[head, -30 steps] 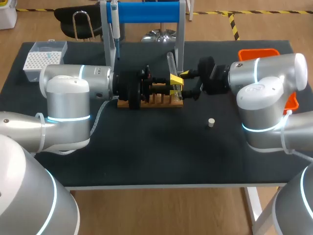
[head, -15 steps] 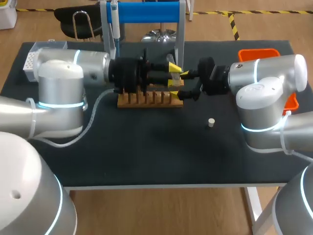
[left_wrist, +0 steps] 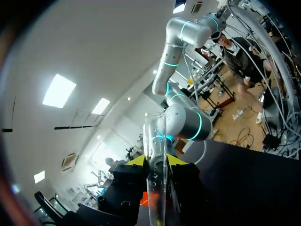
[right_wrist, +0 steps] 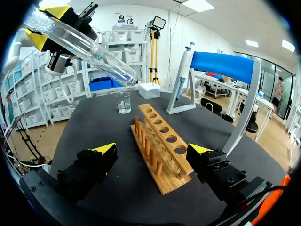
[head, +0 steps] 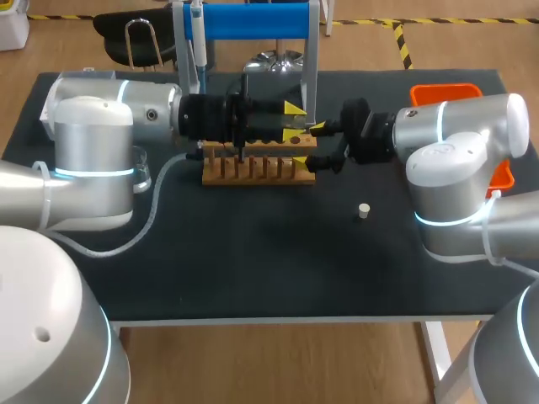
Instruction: Invert the test tube, pick up the pipette, mount the tip to pipette, aspirate from beaker and dispense into the tube, eject the tip, return the pipette, and cap with the stopper.
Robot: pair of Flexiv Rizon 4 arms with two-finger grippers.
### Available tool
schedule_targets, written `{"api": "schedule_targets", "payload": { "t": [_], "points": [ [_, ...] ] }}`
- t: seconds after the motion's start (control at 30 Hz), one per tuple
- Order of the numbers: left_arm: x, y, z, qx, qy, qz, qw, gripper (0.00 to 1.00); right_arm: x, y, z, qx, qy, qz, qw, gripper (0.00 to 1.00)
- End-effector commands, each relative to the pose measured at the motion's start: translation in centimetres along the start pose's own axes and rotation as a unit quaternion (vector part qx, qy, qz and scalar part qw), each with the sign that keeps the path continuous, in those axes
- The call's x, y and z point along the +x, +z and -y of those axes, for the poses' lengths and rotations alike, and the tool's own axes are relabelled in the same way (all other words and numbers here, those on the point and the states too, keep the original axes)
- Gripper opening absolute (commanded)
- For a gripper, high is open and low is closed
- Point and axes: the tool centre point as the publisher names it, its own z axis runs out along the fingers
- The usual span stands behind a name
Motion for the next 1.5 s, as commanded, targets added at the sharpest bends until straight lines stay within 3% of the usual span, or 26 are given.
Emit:
{"api": "schedule_targets", "payload": {
  "t": [0.03, 0.27, 0.4, 0.77, 1.07, 1.5],
  "points": [
    [-2.1, -1.3, -0.7, -0.020, -0.075, -0.007, 0.997, 0.00, 0.0, 0.0, 0.1, -0.001, 0.000, 0.000, 1.000, 1.00],
    [-5.1, -2.7, -2.5, -0.042, -0.171, 0.014, 0.984, 0.00, 0.0, 0.0, 0.1, -0.001, 0.000, 0.000, 1.000, 1.00],
    [-6.1, -2.8, -4.2, -0.024, -0.224, 0.037, 0.974, 0.00, 0.0, 0.0, 0.1, -0.001, 0.000, 0.000, 1.000, 1.00],
    [-7.6, -2.3, -6.5, -0.013, -0.328, 0.048, 0.944, 0.00, 0.0, 0.0, 0.1, -0.001, 0.000, 0.000, 1.000, 1.00],
    [-8.1, -2.7, -7.5, 0.006, -0.336, 0.067, 0.939, 0.00, 0.0, 0.0, 0.1, -0.001, 0.000, 0.000, 1.000, 1.00],
    [-8.1, -2.7, -7.6, 0.012, -0.334, 0.068, 0.940, 0.00, 0.0, 0.0, 0.1, -0.001, 0.000, 0.000, 1.000, 1.00]
  ]
}}
